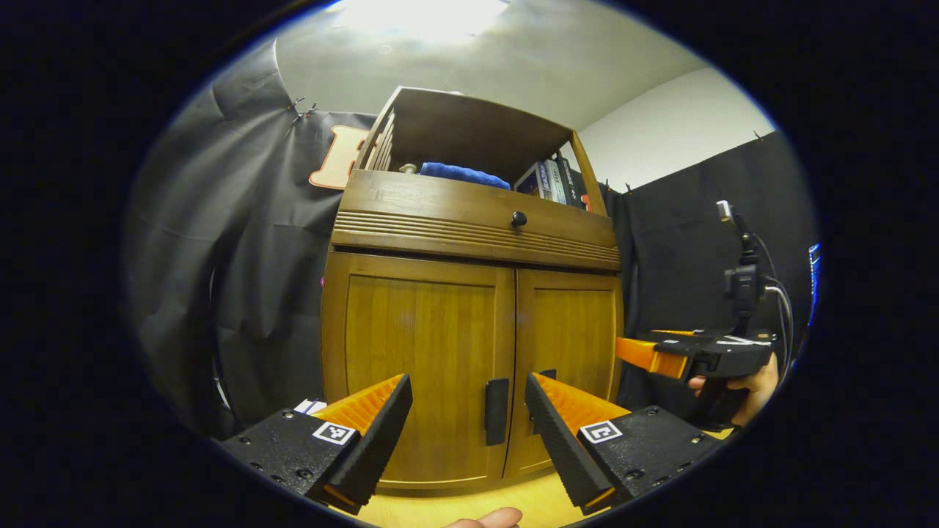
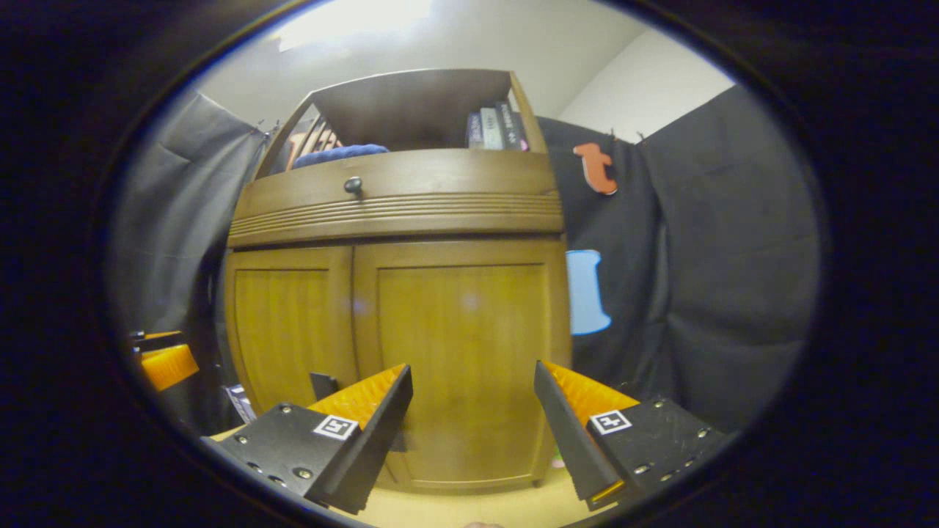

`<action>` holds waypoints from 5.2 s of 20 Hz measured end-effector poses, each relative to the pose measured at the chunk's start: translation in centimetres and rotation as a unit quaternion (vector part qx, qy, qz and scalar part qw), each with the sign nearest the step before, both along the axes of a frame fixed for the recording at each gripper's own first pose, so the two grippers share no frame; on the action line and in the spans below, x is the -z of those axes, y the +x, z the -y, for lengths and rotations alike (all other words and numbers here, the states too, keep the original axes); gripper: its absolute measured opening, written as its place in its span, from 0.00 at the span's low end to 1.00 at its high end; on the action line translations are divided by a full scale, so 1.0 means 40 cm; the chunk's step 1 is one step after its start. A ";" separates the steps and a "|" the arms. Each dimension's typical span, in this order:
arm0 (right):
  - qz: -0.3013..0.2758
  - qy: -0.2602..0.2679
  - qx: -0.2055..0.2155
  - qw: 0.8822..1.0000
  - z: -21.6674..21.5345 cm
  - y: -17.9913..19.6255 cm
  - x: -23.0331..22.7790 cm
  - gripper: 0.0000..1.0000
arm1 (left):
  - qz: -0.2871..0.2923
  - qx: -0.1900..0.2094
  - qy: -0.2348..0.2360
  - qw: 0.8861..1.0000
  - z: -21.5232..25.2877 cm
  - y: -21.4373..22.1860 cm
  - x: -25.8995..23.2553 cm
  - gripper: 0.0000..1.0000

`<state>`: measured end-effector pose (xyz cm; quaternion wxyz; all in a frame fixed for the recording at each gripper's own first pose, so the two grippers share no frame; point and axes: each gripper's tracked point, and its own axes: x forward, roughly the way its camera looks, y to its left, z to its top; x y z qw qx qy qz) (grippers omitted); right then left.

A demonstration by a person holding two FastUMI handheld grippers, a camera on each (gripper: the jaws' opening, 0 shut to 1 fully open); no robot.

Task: Open the right door of the double-door shoe cabinet with the right hand, and open the left door with the left hand.

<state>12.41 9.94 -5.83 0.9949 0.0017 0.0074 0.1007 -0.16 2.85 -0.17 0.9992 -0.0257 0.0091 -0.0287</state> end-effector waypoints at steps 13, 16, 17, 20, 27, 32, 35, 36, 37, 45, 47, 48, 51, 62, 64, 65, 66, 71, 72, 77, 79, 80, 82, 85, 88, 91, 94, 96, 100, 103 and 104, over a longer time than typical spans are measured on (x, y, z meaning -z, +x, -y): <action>-0.057 -0.023 -0.040 0.997 -0.185 0.151 0.169 0.97 | -0.025 -0.003 -0.017 1.000 -0.042 0.038 0.038 0.93; -0.068 -0.036 -0.042 0.996 -0.207 0.167 0.202 0.88 | -0.026 -0.009 -0.020 0.999 -0.052 0.040 0.038 0.93; -0.075 -0.033 -0.037 0.996 -0.207 0.170 0.220 0.82 | -0.026 -0.010 -0.020 0.999 -0.053 0.040 0.038 0.95; -0.081 -0.030 -0.042 0.995 -0.220 0.179 0.236 0.34 | -0.028 -0.007 -0.024 0.999 -0.055 0.039 0.040 0.94; -0.114 -0.018 -0.067 0.991 -0.219 0.164 0.282 0.29 | -0.046 -0.006 -0.026 0.999 -0.052 0.051 0.067 0.92; -0.101 -0.034 -0.077 0.991 -0.209 0.130 0.264 0.26 | -0.051 -0.012 -0.027 0.998 -0.057 0.059 0.075 0.95; -0.096 -0.033 -0.083 0.991 -0.183 0.086 0.264 0.26 | -0.054 -0.015 -0.027 0.998 -0.060 0.058 0.078 0.95; -0.095 -0.033 -0.082 0.992 -0.179 0.077 0.262 0.26 | -0.054 -0.015 -0.026 0.998 -0.059 0.055 0.078 0.95; -0.094 -0.034 -0.081 0.992 -0.173 0.068 0.258 0.26 | -0.054 -0.014 -0.024 0.998 -0.057 0.054 0.077 0.95; -0.093 -0.018 -0.066 0.993 -0.107 -0.018 0.234 0.26 | -0.057 -0.001 -0.008 0.998 -0.020 0.055 0.086 0.96; -0.098 -0.021 -0.051 0.994 -0.087 -0.035 0.228 0.25 | -0.057 0.006 -0.004 0.998 -0.002 0.054 0.088 0.95; -0.098 -0.026 -0.042 0.994 -0.077 -0.046 0.225 0.26 | -0.057 0.010 0.000 0.998 0.008 0.053 0.091 0.95; -0.097 -0.035 -0.025 0.994 -0.044 -0.071 0.216 0.25 | -0.060 0.020 0.004 0.998 0.028 0.049 0.096 0.95; -0.069 -0.109 0.050 0.990 0.099 -0.170 0.174 0.25 | -0.031 0.041 0.011 0.999 0.066 0.018 0.054 0.92; -0.072 -0.094 0.057 0.991 0.113 -0.176 0.170 0.25 | -0.028 0.048 0.014 0.998 0.074 0.017 0.050 0.92; -0.072 -0.086 0.063 0.992 0.124 -0.177 0.170 0.25 | -0.029 0.049 0.014 0.998 0.075 0.015 0.052 0.92; -0.069 -0.085 0.070 0.992 0.137 -0.182 0.167 0.25 | -0.030 0.049 0.014 0.998 0.075 0.014 0.054 0.92; -0.050 -0.086 0.097 0.990 0.198 -0.205 0.152 0.25 | -0.032 0.050 0.012 0.998 0.076 0.018 0.057 0.92; -0.049 -0.079 0.102 0.991 0.213 -0.208 0.147 0.25 | -0.033 0.049 0.012 0.998 0.077 0.020 0.058 0.92; -0.028 -0.073 0.137 0.987 0.318 -0.248 0.134 0.02 | -0.038 0.051 0.017 0.998 0.088 0.023 0.069 0.92; -0.022 -0.056 0.151 0.987 0.367 -0.246 0.122 0.04 | -0.039 0.052 0.021 0.998 0.093 0.024 0.072 0.92; -0.023 -0.054 0.157 0.986 0.400 -0.236 0.119 0.04 | -0.040 0.053 0.022 0.998 0.096 0.025 0.076 0.92; -0.029 -0.038 0.135 0.990 0.425 -0.230 0.107 0.02 | -0.042 0.053 0.021 0.997 0.103 0.026 0.081 0.92; -0.036 -0.045 0.109 0.992 0.468 -0.213 0.113 0.01 | -0.045 0.051 0.024 0.997 0.108 0.029 0.086 0.92; -0.050 -0.053 0.080 0.994 0.509 -0.201 0.111 0.01 | -0.047 0.051 0.022 0.997 0.115 0.029 0.092 0.92; -0.053 -0.048 0.038 0.997 0.557 -0.182 0.106 0.01 | -0.042 0.052 0.018 0.998 0.122 0.026 0.084 0.92; -0.056 -0.041 0.004 0.998 0.613 -0.157 0.110 0.01 | -0.039 0.056 0.021 0.997 0.140 0.029 0.083 0.92; -0.058 -0.039 -0.016 0.997 0.629 -0.145 0.108 0.01 | -0.038 0.049 0.023 0.998 0.143 0.033 0.089 0.92; -0.057 -0.035 -0.039 0.997 0.641 -0.136 0.107 0.04 | -0.048 0.033 0.010 0.998 0.145 0.055 0.112 0.92; -0.060 -0.043 -0.038 0.997 0.638 -0.143 0.108 0.04 | -0.055 0.020 0.008 0.998 0.136 0.074 0.129 0.92; -0.060 -0.042 -0.038 0.997 0.635 -0.146 0.108 0.04 | -0.060 0.014 0.007 0.998 0.131 0.080 0.140 0.92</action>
